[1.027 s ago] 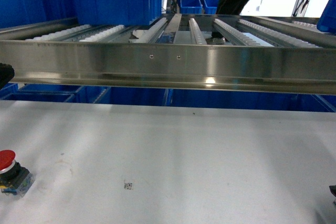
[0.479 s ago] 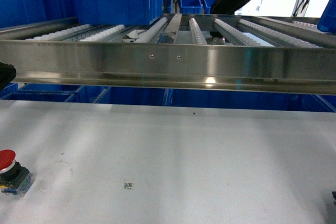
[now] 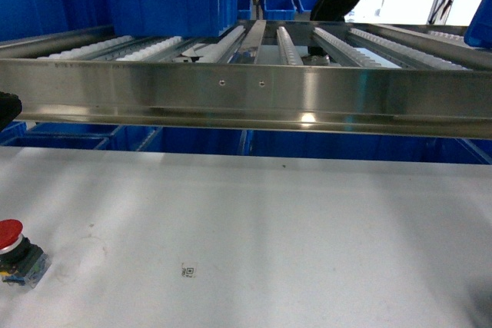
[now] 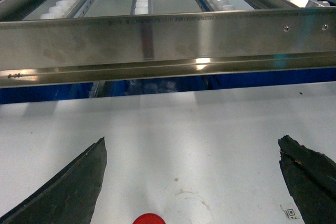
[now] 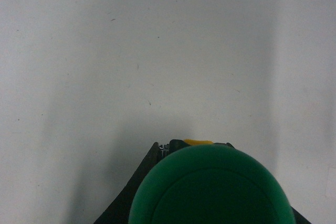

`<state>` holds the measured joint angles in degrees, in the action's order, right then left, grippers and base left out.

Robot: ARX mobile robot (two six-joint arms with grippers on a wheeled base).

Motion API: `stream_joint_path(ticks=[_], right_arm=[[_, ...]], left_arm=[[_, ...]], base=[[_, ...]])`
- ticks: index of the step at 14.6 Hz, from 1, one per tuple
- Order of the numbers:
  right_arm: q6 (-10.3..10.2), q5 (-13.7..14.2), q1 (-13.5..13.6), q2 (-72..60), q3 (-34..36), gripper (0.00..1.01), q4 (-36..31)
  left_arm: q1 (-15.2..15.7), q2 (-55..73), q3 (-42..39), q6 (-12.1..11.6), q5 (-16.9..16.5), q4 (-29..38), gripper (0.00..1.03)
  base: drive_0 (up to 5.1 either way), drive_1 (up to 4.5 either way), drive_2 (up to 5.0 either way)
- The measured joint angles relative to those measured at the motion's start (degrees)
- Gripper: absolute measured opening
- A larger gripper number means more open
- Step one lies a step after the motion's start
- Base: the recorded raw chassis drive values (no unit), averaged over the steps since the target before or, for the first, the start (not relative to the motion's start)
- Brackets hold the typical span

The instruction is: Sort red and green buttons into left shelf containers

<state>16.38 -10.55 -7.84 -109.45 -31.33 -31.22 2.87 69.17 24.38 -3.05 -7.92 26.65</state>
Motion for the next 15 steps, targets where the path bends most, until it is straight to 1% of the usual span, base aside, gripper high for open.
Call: stream_joint_path(ticks=[2, 3, 5, 6, 7, 8, 9, 10, 12, 15], right_arm=[[-0.5, -0.7, -0.3, 1.3, 2.6, 0.27, -3.2], [-1.2, -1.9, -1.3, 4.9, 5.6, 0.27, -5.8], [-4.1, -4.2, -3.9, 16.1, 10.6, 0.27, -9.7], [-4.9, -5.0, -4.6, 21.8, 12.8, 0.27, -9.3], [-5.7, -6.1, -4.9, 27.4, 15.4, 0.27, -7.7], [-7.0, -8.2, -5.9, 37.5, 19.1, 0.27, -2.5], [-7.8, -9.0, -6.8, 46.6, 20.3, 0.27, 1.6], [-7.8, -9.2, -7.2, 50.6, 20.8, 0.27, 3.3], [-7.7, -9.4, -7.2, 59.2, 22.5, 0.27, 7.6], [-7.7, -9.2, -7.1, 60.3, 23.1, 0.26, 8.0]], left_arm=[[0.0, 0.0, 0.0, 0.0, 0.0, 0.0, 0.98], [0.0, 0.0, 0.0, 0.0, 0.0, 0.0, 0.98], [0.0, 0.0, 0.0, 0.0, 0.0, 0.0, 0.98], [0.0, 0.0, 0.0, 0.0, 0.0, 0.0, 0.98], [0.0, 0.0, 0.0, 0.0, 0.0, 0.0, 0.98], [0.0, 0.0, 0.0, 0.0, 0.0, 0.0, 0.98], [0.0, 0.0, 0.0, 0.0, 0.0, 0.0, 0.98], [0.0, 0.0, 0.0, 0.0, 0.0, 0.0, 0.98], [0.0, 0.0, 0.0, 0.0, 0.0, 0.0, 0.98], [0.0, 0.0, 0.0, 0.0, 0.0, 0.1, 0.98]], base=[[0.0, 0.00, 0.0], [0.0, 0.00, 0.0], [0.0, 0.00, 0.0], [0.0, 0.00, 0.0], [0.0, 0.00, 0.0], [0.0, 0.00, 0.0], [0.0, 0.00, 0.0], [0.0, 0.00, 0.0], [0.0, 0.00, 0.0], [0.0, 0.00, 0.0]])
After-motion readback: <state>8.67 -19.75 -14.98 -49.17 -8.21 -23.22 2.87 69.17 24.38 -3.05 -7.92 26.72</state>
